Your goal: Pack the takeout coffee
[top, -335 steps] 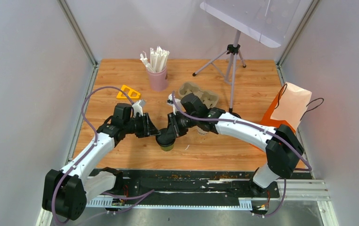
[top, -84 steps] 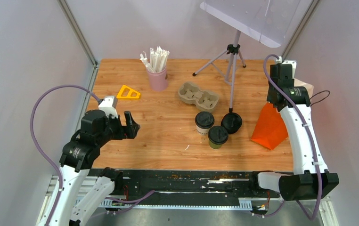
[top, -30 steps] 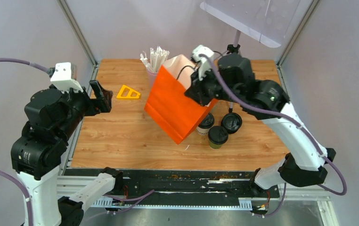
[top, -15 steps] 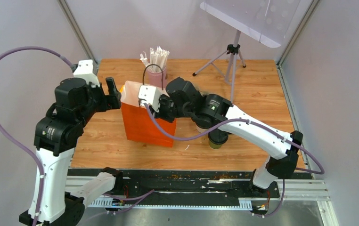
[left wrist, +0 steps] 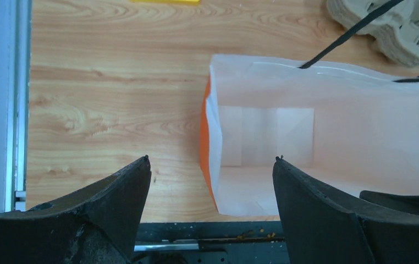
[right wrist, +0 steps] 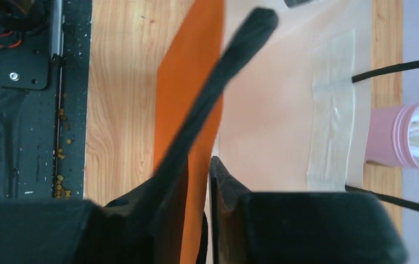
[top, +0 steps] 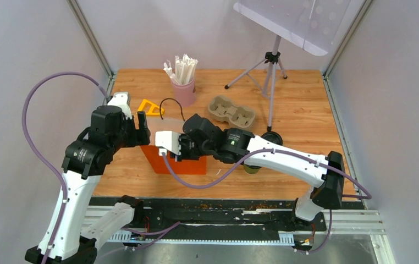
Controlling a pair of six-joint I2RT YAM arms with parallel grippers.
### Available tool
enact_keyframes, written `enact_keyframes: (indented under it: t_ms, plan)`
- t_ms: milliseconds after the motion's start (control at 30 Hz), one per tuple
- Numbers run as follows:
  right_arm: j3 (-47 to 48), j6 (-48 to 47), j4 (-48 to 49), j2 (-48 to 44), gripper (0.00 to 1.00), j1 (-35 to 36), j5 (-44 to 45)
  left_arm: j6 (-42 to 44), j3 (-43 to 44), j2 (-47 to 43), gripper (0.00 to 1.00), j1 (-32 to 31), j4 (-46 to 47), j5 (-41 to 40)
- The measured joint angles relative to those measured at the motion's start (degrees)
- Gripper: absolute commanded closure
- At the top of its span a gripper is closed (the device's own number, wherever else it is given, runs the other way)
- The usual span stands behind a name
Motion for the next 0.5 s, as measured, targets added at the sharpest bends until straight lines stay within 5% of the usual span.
enact_keyframes:
  t_ms: [300,500]
  plan:
    - [0.42,2.69,0.09,-0.39,0.33,2.25,1.73,0.02,-2.16,-0.39,0.12,0.0,1.25,0.76]
    - [2.21,6.67,-0.02,-4.48,0.15,2.1,2.43,0.68,-1.92,-0.39,0.06,0.0,2.05,1.46]
